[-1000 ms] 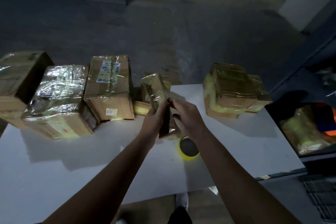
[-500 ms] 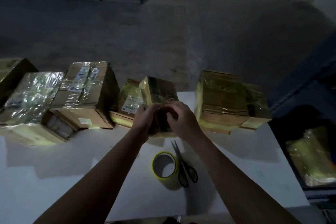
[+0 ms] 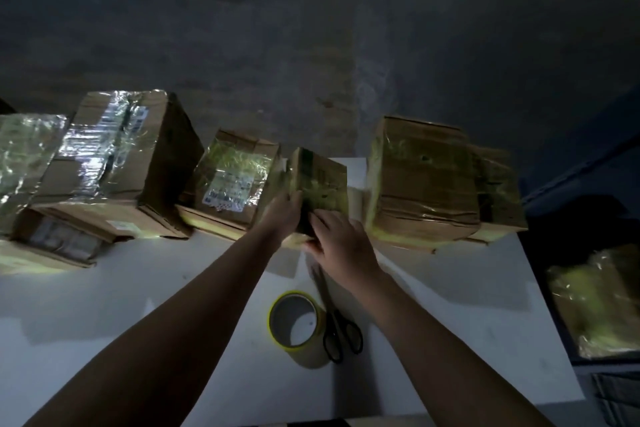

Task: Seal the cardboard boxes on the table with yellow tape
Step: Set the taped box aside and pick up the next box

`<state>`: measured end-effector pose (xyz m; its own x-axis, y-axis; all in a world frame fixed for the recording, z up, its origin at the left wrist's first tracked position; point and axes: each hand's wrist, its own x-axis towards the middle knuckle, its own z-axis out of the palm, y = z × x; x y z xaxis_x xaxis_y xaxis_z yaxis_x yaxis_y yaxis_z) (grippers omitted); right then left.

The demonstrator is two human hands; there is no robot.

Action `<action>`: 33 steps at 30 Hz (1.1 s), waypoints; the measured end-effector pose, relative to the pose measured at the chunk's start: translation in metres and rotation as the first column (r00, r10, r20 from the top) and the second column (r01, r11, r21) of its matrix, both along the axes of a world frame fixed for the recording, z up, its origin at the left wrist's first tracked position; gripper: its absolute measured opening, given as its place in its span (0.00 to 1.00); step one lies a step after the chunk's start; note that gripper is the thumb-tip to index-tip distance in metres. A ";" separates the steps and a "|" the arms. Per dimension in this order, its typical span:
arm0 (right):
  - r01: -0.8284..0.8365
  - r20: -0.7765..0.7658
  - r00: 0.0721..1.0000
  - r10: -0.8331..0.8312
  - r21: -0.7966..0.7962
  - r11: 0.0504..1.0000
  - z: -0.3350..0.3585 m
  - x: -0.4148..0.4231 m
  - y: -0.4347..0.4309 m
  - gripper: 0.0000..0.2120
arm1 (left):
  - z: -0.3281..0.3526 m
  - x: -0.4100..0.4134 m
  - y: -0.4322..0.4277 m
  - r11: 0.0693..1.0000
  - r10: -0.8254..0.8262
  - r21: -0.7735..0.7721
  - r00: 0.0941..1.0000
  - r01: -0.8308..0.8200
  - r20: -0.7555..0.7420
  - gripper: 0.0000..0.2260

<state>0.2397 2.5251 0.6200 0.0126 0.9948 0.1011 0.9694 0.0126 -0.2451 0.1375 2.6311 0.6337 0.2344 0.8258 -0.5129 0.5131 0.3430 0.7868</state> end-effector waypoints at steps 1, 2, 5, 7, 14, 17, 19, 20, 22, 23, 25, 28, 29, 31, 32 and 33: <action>0.032 0.009 0.999 -0.032 -0.038 0.999 -0.007 0.001 0.003 0.19 | -0.003 0.001 0.000 0.996 -0.081 0.020 0.994 0.083 -0.070 0.16; 0.069 0.030 0.997 -0.067 -0.067 0.995 -0.013 0.001 0.005 0.16 | -0.006 0.002 -0.002 0.985 -0.163 0.040 0.975 0.170 -0.151 0.16; 0.142 0.099 0.987 -0.130 -0.131 0.981 -0.018 0.002 0.010 0.15 | -0.017 0.003 -0.013 0.930 -0.333 0.079 0.916 0.358 -0.222 0.13; 0.175 0.103 0.982 -0.161 -0.144 0.974 -0.018 -0.001 0.013 0.15 | -0.019 0.003 -0.017 0.926 -0.333 0.115 0.921 0.360 -0.202 0.11; 0.314 0.107 0.949 -0.296 -0.244 0.918 -0.007 -0.024 0.041 0.14 | 0.021 -0.019 -0.005 0.827 -0.336 0.384 0.908 0.411 -0.249 0.10; 0.304 -0.071 0.945 -0.318 -0.159 0.939 0.006 -0.048 0.065 0.10 | 0.031 -0.051 0.016 0.751 -0.109 0.580 0.926 0.315 -0.361 0.11; 0.326 -0.264 0.890 -0.371 -0.200 0.924 0.012 -0.067 0.082 0.11 | 0.027 -0.077 0.034 0.752 0.011 0.600 0.904 0.275 -0.428 0.15; 0.338 -0.334 0.848 -0.412 -0.259 0.905 0.014 -0.076 0.091 0.13 | 0.022 -0.091 0.041 0.777 0.034 0.570 0.886 0.268 -0.462 0.17; 0.347 -0.385 0.789 -0.479 -0.365 0.864 0.017 -0.091 0.103 0.18 | 0.010 -0.115 0.054 0.866 0.007 0.444 0.881 0.231 -0.472 0.21; 0.338 -0.384 0.781 -0.492 -0.402 0.851 0.017 -0.096 0.106 0.19 | 0.004 -0.123 0.059 0.906 -0.014 0.377 0.905 0.192 -0.426 0.21; 0.336 -0.364 0.779 -0.510 -0.445 0.830 0.016 -0.104 0.107 0.17 | -0.001 -0.135 0.061 0.938 -0.028 0.316 0.941 0.141 -0.338 0.21; 0.405 -0.341 0.751 -0.565 -0.437 0.803 0.016 -0.108 0.104 0.14 | -0.003 -0.141 0.053 0.917 -0.014 0.375 0.949 0.139 -0.315 0.21; 0.431 -0.334 0.737 -0.588 -0.438 0.789 0.018 -0.106 0.101 0.15 | -0.003 -0.140 0.048 0.916 0.004 0.380 0.946 0.126 -0.323 0.22; 0.459 -0.307 0.710 -0.633 -0.480 0.748 0.027 -0.104 0.092 0.20 | -0.009 -0.143 0.038 0.929 -0.004 0.344 0.934 0.136 -0.358 0.23; 0.462 -0.293 0.700 -0.652 -0.510 0.725 0.031 -0.103 0.088 0.22 | -0.013 -0.146 0.033 0.935 -0.043 0.310 0.924 0.171 -0.381 0.22; 0.460 -0.274 0.694 -0.665 -0.542 0.704 0.036 -0.104 0.083 0.24 | -0.018 -0.150 0.029 0.937 -0.096 0.272 0.912 0.218 -0.398 0.22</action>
<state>0.1355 2.6081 0.6560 0.5223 0.7169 -0.4619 0.5434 -0.6972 -0.4676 -0.0127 2.6600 0.6154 0.2157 0.9233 -0.3177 0.8158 0.0084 0.5783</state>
